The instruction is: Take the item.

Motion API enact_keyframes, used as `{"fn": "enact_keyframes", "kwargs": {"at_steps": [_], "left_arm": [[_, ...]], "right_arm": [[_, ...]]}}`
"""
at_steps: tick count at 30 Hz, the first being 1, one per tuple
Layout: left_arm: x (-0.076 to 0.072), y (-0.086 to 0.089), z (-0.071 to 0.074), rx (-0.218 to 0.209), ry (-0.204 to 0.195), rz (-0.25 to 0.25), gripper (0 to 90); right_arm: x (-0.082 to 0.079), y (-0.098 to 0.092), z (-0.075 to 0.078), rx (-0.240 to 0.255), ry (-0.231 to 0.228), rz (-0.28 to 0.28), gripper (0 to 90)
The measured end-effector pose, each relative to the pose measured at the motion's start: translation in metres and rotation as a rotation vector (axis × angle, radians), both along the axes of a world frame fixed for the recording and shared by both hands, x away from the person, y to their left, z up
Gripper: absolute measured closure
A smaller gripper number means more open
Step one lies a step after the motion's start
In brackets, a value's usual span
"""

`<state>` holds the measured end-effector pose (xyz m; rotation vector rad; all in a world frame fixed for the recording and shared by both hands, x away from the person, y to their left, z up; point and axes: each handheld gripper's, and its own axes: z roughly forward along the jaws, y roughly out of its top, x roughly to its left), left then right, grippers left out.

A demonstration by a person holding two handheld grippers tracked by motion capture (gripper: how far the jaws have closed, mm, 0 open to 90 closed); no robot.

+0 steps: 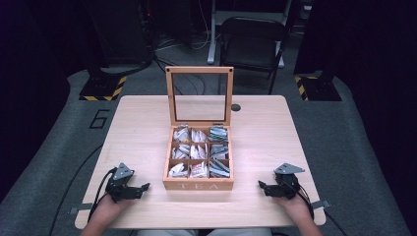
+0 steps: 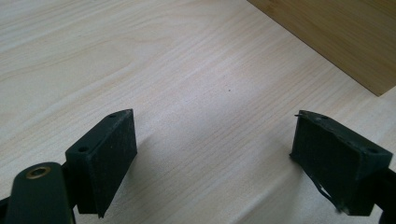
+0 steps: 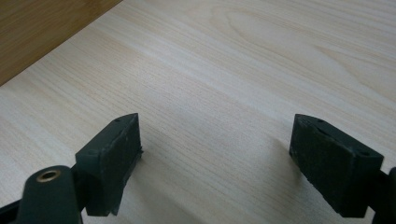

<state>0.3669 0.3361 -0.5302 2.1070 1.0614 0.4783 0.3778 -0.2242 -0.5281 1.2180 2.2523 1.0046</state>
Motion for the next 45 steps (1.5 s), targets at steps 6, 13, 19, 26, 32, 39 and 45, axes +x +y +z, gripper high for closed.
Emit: {"fn": "enact_keyframes", "kwargs": {"at_steps": [6,13,19,26,32,39,45], "left_arm": [[0.0,0.0,0.0,0.0,0.0,0.0,13.8],[0.0,0.0,0.0,0.0,0.0,-0.001,13.8],[0.0,0.0,0.0,0.0,0.0,0.0,13.8],[0.0,0.0,0.0,-0.001,0.0,0.0,13.8],[0.0,0.0,0.0,0.0,0.0,-0.001,13.8],[0.0,0.0,0.0,0.0,0.0,-0.001,13.8],[0.0,0.0,0.0,0.0,0.001,-0.001,13.8]], "right_arm": [[-0.001,0.001,0.004,-0.006,0.03,0.004,25.3],[-0.005,0.007,0.011,-0.029,0.017,0.066,30.6],[-0.008,0.014,0.015,-0.062,-0.006,0.123,31.7],[-0.011,0.021,0.017,-0.069,-0.025,0.143,31.7],[-0.013,0.023,0.02,-0.049,-0.019,0.15,31.4],[-0.014,0.03,0.017,-0.056,0.023,0.212,33.7],[-0.015,0.037,0.018,-0.043,0.03,0.229,34.7]]}}
